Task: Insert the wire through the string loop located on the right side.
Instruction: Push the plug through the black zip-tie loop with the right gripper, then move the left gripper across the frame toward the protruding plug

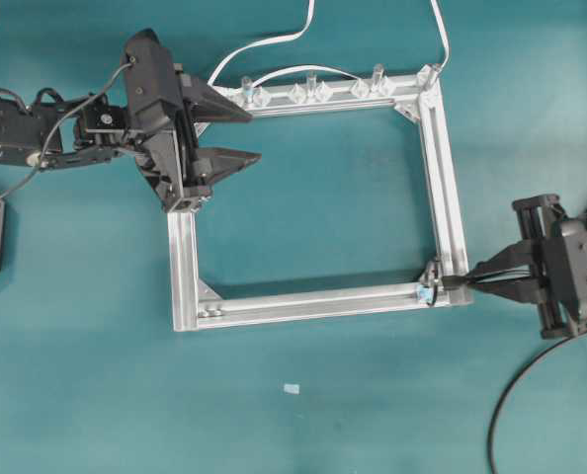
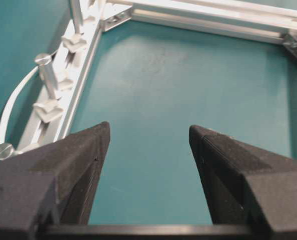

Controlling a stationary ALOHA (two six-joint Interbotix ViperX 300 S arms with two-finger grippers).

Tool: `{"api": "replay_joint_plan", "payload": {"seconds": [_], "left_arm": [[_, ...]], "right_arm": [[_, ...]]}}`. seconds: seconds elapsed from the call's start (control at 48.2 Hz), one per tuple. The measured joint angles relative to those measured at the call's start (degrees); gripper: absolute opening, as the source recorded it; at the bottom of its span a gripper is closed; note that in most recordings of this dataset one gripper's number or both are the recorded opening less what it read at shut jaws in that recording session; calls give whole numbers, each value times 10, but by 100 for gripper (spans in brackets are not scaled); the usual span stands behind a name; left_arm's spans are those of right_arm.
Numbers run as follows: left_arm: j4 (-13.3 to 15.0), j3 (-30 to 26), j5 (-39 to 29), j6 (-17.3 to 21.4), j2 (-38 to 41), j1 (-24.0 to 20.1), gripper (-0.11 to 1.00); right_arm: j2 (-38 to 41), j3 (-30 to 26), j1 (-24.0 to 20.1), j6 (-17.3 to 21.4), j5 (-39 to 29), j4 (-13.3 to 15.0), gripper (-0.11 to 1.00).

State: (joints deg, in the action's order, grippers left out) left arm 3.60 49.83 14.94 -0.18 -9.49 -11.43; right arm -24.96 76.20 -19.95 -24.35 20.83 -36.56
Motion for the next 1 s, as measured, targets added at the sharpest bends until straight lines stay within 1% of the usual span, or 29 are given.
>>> {"api": "replay_joint_plan", "payload": {"seconds": [0.166,0.643,0.996], "left_arm": [[0,-1,0,-1,0,11,67],[1,-1,-1,-1,0,33,67],[0,-3,-17,0,1,41,67]], "right_arm": [[22,-17,0,0,0,0,12],[91,-75,18,-1,1,0,12],[125,-101,18,-1,2,1,12]]}}
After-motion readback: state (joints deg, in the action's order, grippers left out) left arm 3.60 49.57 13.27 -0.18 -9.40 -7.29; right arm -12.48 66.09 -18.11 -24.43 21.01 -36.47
